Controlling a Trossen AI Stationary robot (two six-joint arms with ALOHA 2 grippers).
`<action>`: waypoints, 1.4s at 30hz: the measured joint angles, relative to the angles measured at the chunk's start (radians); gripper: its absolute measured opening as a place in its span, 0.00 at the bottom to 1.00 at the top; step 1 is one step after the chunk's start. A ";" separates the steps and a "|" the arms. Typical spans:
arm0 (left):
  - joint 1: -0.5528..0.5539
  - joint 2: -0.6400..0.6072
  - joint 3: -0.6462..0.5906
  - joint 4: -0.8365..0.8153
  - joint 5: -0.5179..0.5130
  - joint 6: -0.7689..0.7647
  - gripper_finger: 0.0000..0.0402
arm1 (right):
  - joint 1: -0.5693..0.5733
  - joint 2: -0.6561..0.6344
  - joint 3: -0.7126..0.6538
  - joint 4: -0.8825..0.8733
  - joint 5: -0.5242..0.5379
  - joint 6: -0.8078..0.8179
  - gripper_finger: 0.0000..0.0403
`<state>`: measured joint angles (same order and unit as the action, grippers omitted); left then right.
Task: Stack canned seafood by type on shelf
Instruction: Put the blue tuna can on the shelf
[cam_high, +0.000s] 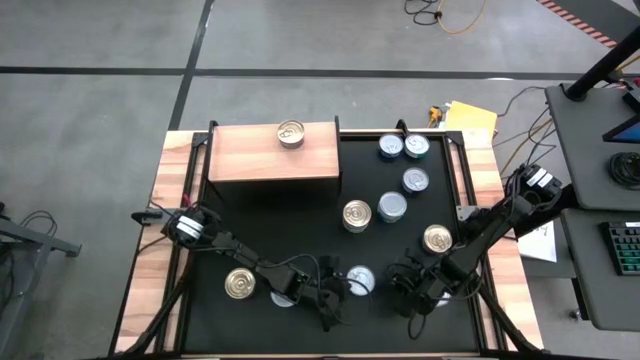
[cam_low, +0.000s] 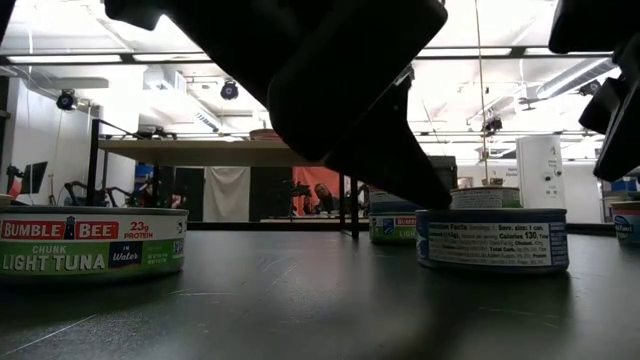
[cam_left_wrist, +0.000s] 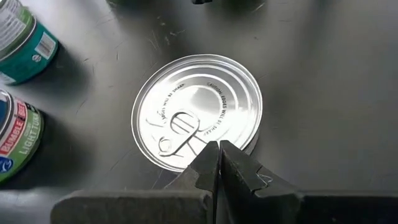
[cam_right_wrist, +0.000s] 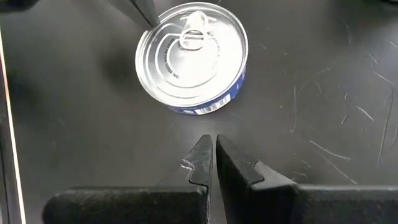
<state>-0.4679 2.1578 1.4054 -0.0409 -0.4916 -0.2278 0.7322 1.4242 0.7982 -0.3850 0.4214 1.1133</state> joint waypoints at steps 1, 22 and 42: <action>0.000 0.000 -0.003 0.003 -0.001 -0.002 0.00 | 0.000 0.000 0.000 0.001 0.004 0.012 0.03; 0.000 -0.001 -0.013 0.000 0.000 -0.018 0.00 | 0.000 0.001 0.000 0.001 0.035 0.073 0.03; -0.005 -0.002 -0.025 0.006 -0.001 -0.044 0.00 | 0.000 0.001 0.000 0.001 0.036 0.065 0.03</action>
<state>-0.4728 2.1559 1.3809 -0.0345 -0.4923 -0.2720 0.7322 1.4250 0.7982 -0.3843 0.4572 1.1786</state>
